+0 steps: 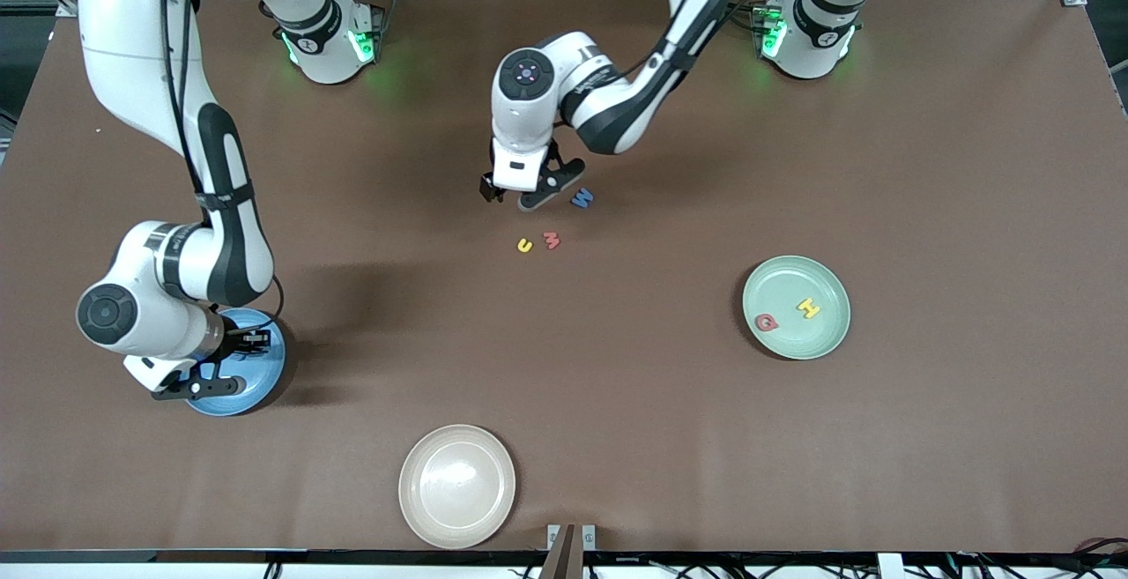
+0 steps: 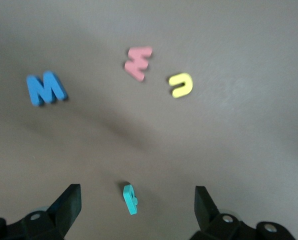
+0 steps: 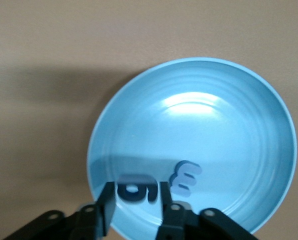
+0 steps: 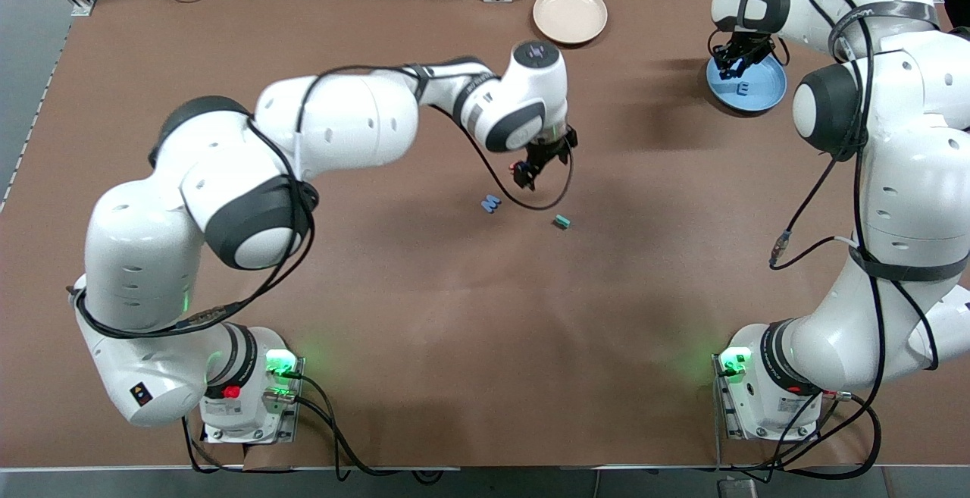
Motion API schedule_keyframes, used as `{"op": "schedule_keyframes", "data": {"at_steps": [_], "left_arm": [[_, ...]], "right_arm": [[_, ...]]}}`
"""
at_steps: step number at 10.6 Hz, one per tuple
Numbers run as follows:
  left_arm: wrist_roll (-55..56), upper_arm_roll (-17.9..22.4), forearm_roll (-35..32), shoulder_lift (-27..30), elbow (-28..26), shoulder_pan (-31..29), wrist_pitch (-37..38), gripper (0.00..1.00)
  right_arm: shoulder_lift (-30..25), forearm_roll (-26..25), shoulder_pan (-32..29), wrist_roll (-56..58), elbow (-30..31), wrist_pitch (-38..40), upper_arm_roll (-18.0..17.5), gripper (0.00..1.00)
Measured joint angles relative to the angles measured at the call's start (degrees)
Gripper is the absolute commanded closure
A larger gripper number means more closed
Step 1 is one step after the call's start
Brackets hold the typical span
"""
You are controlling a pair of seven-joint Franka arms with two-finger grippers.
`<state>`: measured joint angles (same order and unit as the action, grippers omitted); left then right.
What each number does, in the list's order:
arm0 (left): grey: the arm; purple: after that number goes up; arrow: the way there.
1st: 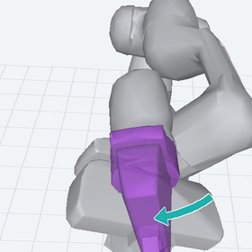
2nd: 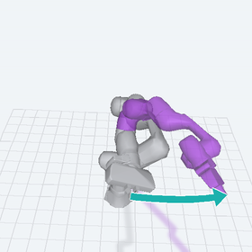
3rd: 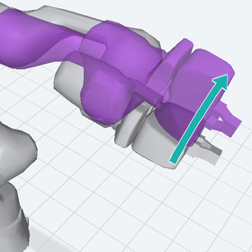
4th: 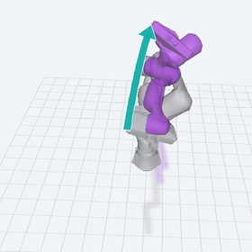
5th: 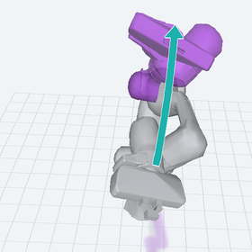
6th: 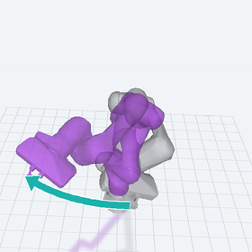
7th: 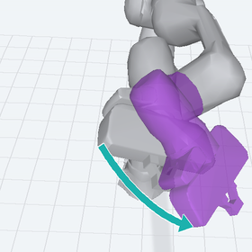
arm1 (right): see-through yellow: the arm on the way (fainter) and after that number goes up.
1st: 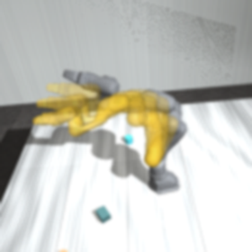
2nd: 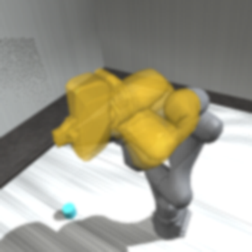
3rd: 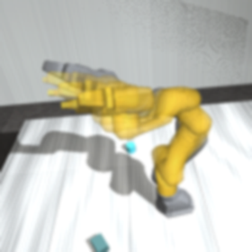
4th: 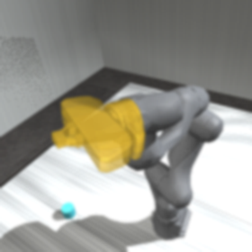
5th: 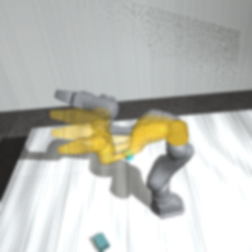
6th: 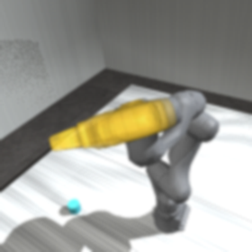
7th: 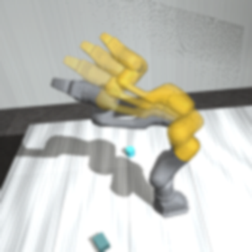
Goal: Sort upper and lower case letters into plates
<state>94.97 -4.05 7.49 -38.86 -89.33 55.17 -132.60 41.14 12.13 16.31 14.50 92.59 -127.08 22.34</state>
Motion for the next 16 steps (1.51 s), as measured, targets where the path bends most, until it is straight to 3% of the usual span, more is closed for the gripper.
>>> {"op": "schedule_keyframes", "data": {"at_steps": [7,12,14,15,16], "left_arm": [[8.21,-0.30,0.20,-7.27,0.29,3.37,-7.13,0.01],[8.65,-1.61,0.25,-8.59,0.59,3.64,-9.27,0.52],[8.66,-2.10,0.25,-8.62,0.64,3.66,-9.27,0.91],[8.65,-2.42,0.25,-8.61,0.66,3.68,-9.26,1.00],[8.65,-2.60,0.25,-8.61,0.69,3.71,-9.26,1.00]], "right_arm": [[0.39,0.00,-1.47,1.43,-0.57,-0.09,-0.31,0.00],[0.85,0.00,-1.47,1.49,-0.57,-0.83,-0.32,0.00],[0.85,0.07,-1.23,1.48,-0.72,-0.83,-0.50,0.00],[0.85,0.08,-0.81,1.44,-0.96,-0.76,-0.67,0.00],[0.85,0.08,-0.39,1.36,-1.27,-0.39,-0.78,0.00]]}}
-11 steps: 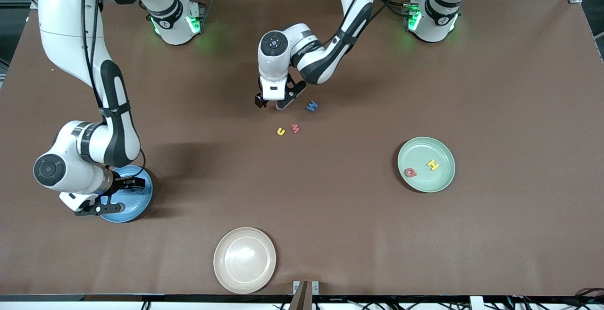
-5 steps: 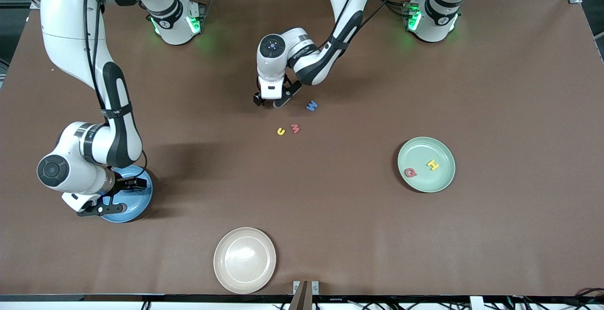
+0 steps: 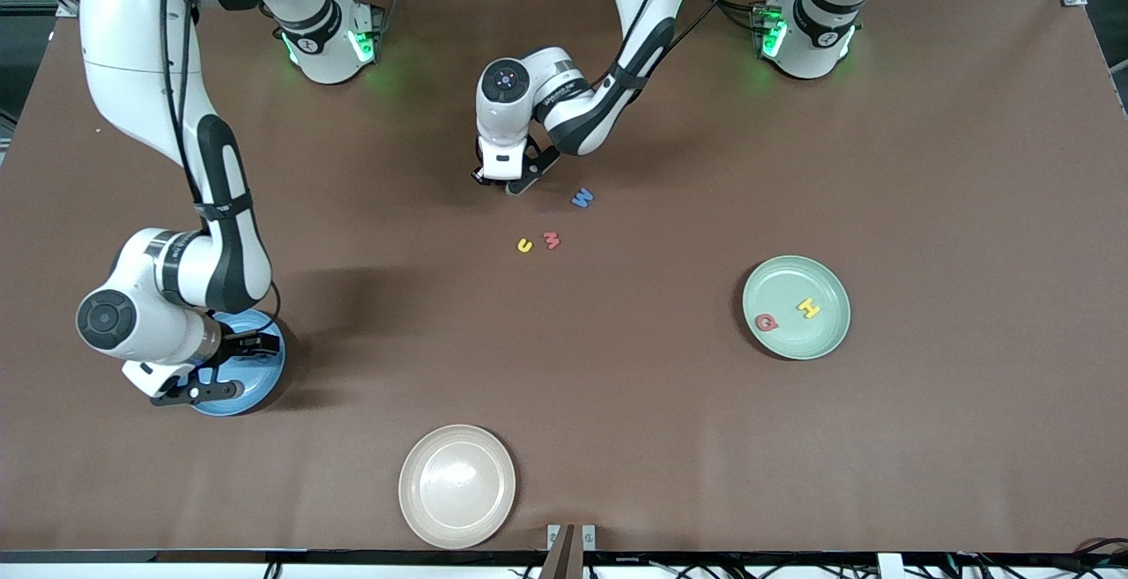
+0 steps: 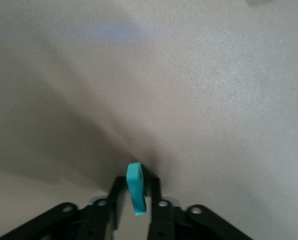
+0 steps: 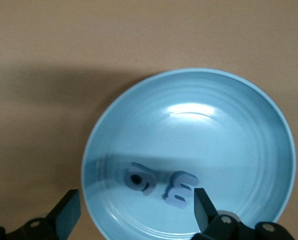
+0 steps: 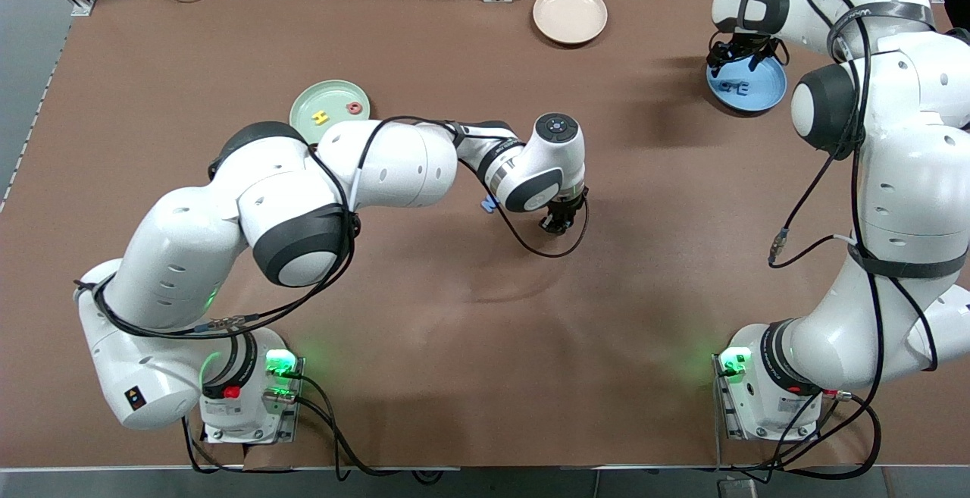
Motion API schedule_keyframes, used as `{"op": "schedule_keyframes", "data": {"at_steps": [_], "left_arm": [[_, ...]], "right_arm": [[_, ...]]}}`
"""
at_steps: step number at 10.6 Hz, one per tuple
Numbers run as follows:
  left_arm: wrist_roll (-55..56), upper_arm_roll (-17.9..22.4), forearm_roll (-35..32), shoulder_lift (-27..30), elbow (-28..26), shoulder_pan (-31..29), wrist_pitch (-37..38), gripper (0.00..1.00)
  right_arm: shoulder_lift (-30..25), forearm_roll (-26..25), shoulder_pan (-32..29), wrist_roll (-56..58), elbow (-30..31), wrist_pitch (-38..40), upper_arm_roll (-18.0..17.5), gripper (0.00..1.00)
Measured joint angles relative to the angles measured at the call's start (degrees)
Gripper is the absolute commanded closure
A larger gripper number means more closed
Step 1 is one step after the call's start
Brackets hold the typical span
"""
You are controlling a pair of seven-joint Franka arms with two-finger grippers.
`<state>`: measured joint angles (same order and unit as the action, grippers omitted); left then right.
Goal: Sort upper and lower case letters into plates
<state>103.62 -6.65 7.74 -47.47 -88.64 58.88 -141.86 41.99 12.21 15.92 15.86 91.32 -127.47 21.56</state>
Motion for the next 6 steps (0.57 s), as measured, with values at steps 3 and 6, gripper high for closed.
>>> {"op": "schedule_keyframes", "data": {"at_steps": [3,6], "left_arm": [[-0.77,0.15,-1.54,0.43,0.95,-0.34,-0.29,1.00],[-1.26,0.30,-11.64,4.60,1.99,-4.06,2.67,1.00]], "right_arm": [[-0.03,0.62,0.34,-0.63,-0.89,1.41,-0.48,0.00],[-0.17,1.51,2.60,-5.03,-2.64,4.52,-1.56,0.00]]}}
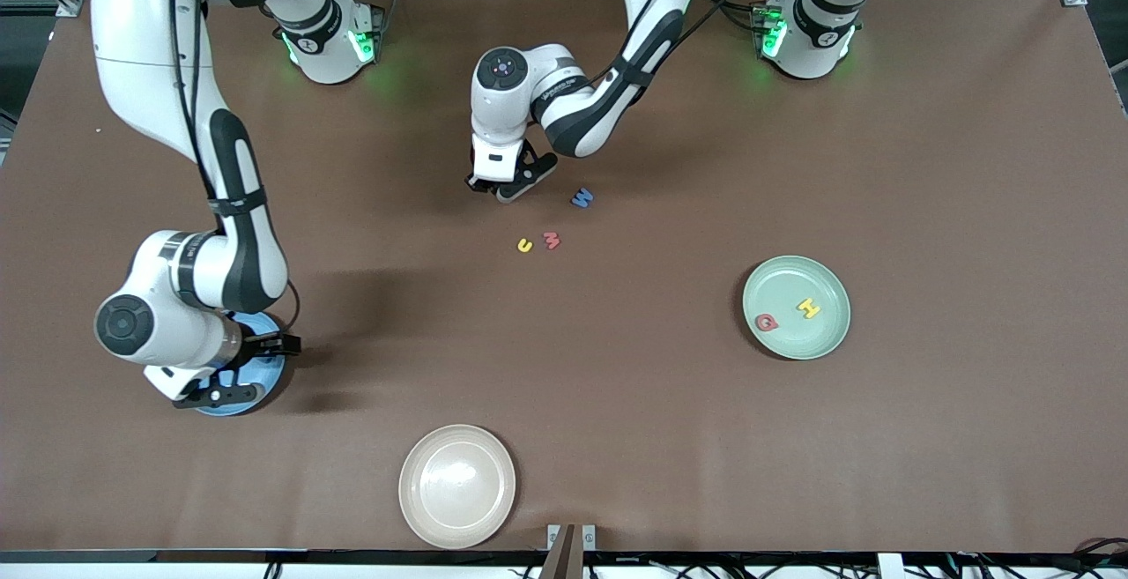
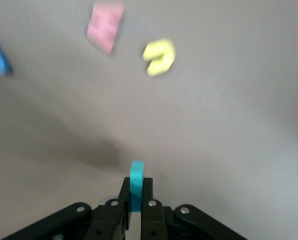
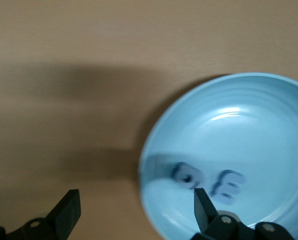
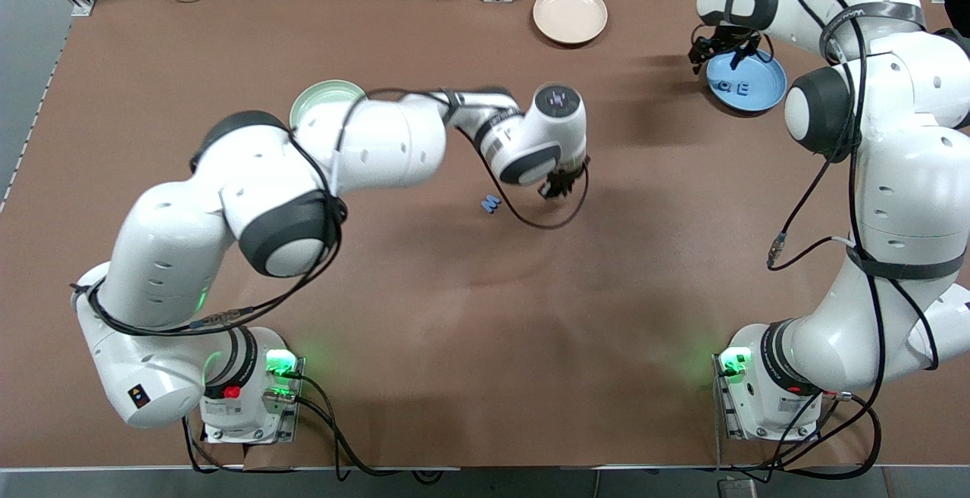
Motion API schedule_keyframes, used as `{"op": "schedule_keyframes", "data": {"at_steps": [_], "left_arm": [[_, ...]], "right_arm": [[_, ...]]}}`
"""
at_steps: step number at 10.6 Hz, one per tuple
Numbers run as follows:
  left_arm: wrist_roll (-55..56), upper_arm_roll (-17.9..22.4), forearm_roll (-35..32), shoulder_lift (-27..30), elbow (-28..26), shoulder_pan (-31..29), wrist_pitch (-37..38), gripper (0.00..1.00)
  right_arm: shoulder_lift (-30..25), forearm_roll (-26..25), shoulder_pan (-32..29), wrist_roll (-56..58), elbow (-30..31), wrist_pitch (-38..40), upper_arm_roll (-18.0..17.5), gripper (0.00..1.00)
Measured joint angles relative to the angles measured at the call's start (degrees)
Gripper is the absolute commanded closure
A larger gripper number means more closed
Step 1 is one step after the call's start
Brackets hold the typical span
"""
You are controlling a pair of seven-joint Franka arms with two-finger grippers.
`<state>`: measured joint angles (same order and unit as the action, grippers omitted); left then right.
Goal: Sort upper and lower case letters into plates
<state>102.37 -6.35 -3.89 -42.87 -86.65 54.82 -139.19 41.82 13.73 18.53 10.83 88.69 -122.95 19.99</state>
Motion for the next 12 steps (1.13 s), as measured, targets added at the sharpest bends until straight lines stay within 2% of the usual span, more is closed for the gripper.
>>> {"op": "schedule_keyframes", "data": {"at_steps": [3,5,7,9,10,12], "left_arm": [[-5.29,-0.04,-4.43,5.89,0.05,-5.75,6.19,1.00],[-16.34,-0.49,-4.44,9.76,0.09,-11.27,13.48,1.00],[-28.54,-3.62,-4.20,13.39,0.03,-19.55,21.05,1.00],[-40.42,-6.98,-3.38,16.14,-0.83,-29.02,24.55,1.00],[-47.24,-7.67,-2.52,17.34,-1.92,-33.26,26.02,1.00],[-58.10,-8.04,-2.00,18.48,-5.02,-39.78,28.07,1.00]], "right_arm": [[-1.99,0.44,5.74,-1.18,-0.86,3.77,-1.20,0.00],[-4.09,0.54,11.25,-1.51,-1.06,5.57,-2.48,0.00],[-5.25,0.68,18.52,-2.16,-1.08,6.93,-2.93,0.00],[-5.36,0.64,27.78,-6.64,-0.97,6.21,-3.05,0.00],[-5.25,0.59,32.37,-8.69,-0.71,5.28,-2.97,0.00],[-5.11,0.59,37.30,-10.17,0.72,3.08,-2.91,0.00]]}}
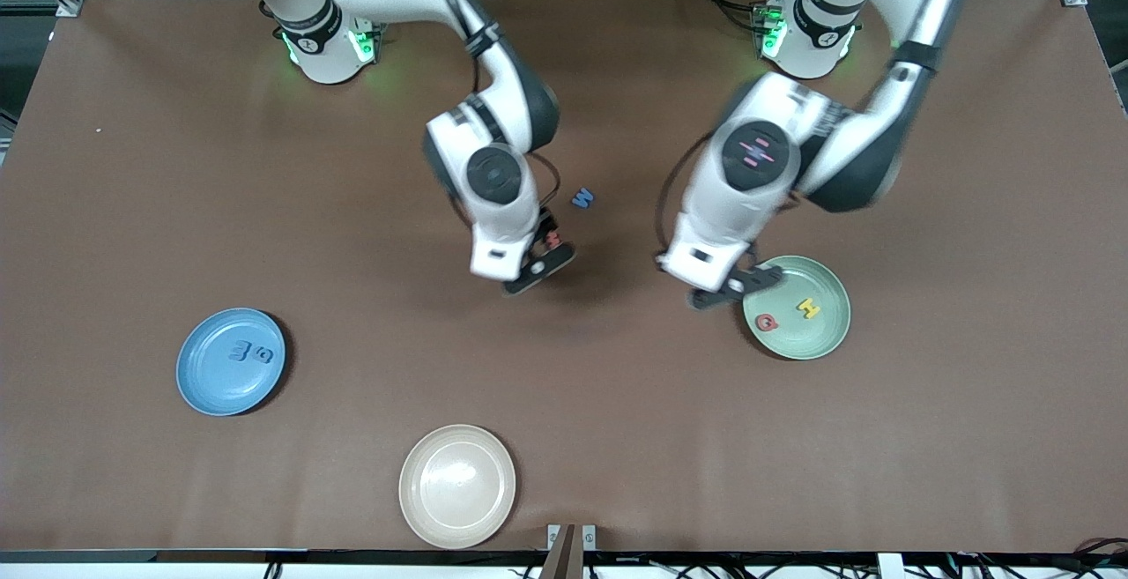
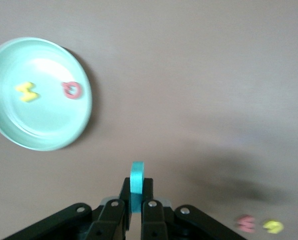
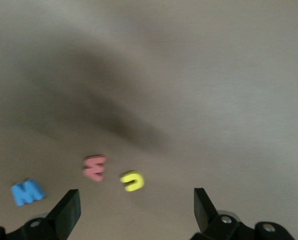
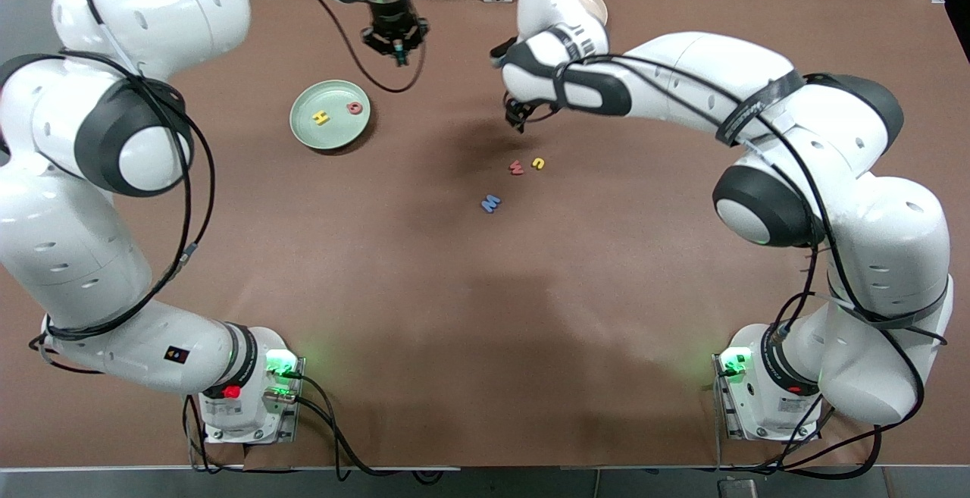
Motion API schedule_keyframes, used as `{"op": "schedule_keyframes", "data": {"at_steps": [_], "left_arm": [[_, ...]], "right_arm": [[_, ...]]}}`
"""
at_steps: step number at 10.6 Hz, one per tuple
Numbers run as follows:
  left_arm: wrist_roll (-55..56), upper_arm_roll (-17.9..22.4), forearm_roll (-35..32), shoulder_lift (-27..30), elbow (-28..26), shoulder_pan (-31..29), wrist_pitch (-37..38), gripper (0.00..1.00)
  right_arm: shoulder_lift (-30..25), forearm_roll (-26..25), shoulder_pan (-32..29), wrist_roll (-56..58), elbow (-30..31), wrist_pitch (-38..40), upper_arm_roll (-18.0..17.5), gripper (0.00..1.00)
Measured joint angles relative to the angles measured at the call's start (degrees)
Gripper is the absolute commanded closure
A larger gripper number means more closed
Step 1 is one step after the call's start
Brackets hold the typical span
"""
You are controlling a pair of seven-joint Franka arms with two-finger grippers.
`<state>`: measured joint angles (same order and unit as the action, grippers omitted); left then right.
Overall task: Sort upper and lower case letters into plates
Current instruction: 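Carry the teal R to the green plate with the left gripper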
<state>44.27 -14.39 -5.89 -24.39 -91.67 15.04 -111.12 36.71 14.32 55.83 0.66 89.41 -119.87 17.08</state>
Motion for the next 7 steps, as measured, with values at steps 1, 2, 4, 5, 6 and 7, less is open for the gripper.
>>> {"op": "schedule_keyframes", "data": {"at_steps": [1,2,4,5,6,7], "left_arm": [[-4.47,-0.03,0.01,0.02,-1.66,-2.61,0.04,1.00],[-8.52,-0.03,0.01,0.00,-3.12,-5.14,0.04,1.00],[-15.25,0.24,0.01,-0.27,-5.54,-9.87,0.03,1.00],[-18.43,1.04,0.01,-0.68,-6.15,-11.43,0.02,0.95],[-22.63,2.83,0.01,-1.32,-6.38,-12.11,0.02,0.72],[-26.31,4.45,0.01,-1.92,-6.38,-12.38,-0.02,0.50]], "right_arm": [[0.07,0.03,1.25,-0.54,1.85,-2.57,-0.01,0.00],[0.31,0.04,2.16,-1.25,4.04,-5.67,-0.04,0.00],[1.85,1.29,3.41,-1.76,6.58,-9.41,-0.10,0.00],[2.82,2.64,4.03,-1.85,6.72,-10.09,-0.11,0.00],[3.59,3.38,4.71,-2.47,6.75,-10.36,-0.12,0.00],[4.04,3.62,5.22,-3.29,6.75,-10.68,-0.12,0.00]]}}
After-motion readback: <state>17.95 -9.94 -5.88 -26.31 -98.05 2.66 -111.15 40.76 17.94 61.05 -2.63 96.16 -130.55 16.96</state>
